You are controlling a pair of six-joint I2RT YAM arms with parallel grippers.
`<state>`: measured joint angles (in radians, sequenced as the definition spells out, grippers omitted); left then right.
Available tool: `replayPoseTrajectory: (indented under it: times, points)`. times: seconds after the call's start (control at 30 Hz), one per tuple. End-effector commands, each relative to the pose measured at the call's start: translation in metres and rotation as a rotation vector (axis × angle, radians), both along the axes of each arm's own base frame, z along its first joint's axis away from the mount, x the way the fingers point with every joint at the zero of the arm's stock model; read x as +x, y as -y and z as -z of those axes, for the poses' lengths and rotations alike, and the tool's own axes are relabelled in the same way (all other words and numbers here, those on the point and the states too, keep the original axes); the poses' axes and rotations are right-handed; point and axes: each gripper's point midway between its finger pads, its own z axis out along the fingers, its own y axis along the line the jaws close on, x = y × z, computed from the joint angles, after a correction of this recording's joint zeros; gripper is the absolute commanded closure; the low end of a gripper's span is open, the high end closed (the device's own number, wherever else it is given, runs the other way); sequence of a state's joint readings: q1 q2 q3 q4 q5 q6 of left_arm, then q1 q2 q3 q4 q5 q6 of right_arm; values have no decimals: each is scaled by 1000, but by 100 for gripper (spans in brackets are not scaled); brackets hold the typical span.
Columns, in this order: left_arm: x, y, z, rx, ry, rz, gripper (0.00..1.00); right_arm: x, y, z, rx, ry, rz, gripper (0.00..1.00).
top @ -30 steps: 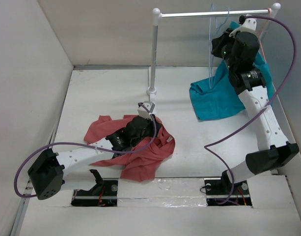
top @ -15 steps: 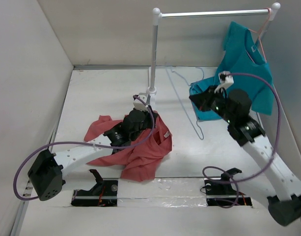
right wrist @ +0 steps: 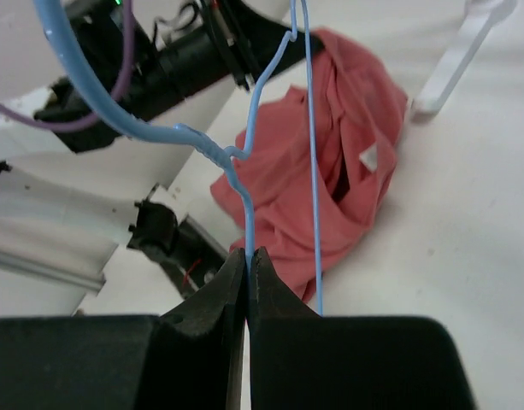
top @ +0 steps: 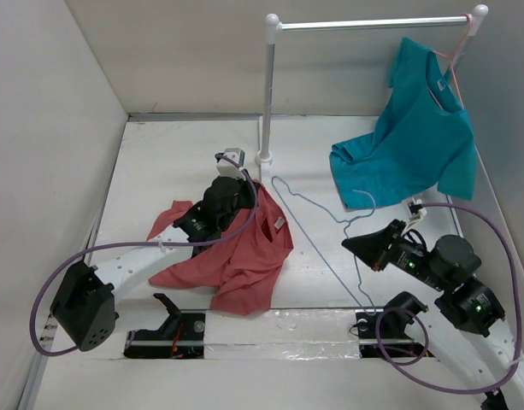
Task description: Place the t-shirt on the hanger
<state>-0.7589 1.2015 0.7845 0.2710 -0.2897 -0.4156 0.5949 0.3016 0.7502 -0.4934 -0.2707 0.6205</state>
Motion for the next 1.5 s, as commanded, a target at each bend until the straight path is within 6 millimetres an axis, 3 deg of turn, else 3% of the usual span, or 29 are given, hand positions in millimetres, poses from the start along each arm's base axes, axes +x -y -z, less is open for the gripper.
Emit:
replayPoseTrajectory:
  times: [0.0,0.4,0.53,0.8,0.93,1.0,1.03,1.07,1.17,1.27,1.3,1.33,1.47]
  points:
    - [8,3,-47,-94,84,0,100,-18,-11,31,-33,-133,-107,100]
    - [7,-3,-62,-125,92,-6,100,-19,-27,74,-94,-235,-199,100]
    - [2,4,-64,-135,82,37,100,-5,-32,82,-104,-230,-168,100]
    - [-8,-5,-64,-130,75,38,100,36,-35,67,-114,-147,-44,100]
    - [-18,6,-66,-141,68,99,100,47,-59,54,-37,-94,-103,100]
    - [-27,15,-65,-132,64,123,100,55,-68,57,-22,-82,-92,100]
    - [-29,17,-64,-139,55,140,100,62,-73,43,16,-28,-86,100]
    - [-31,19,-66,-149,56,149,100,64,-83,45,13,-31,-93,100]
    - [-37,25,-69,-160,52,199,100,72,-102,27,62,32,-93,100]
    - [-45,30,-82,-189,68,249,100,85,-128,18,67,69,-93,100]
    - [-47,30,-87,-196,75,262,100,91,-140,29,36,54,-75,100]
    - [-50,30,-94,-204,83,272,100,94,-147,16,54,96,-67,100]
    - [-63,22,-112,-244,111,287,100,114,-166,17,85,141,-37,100]
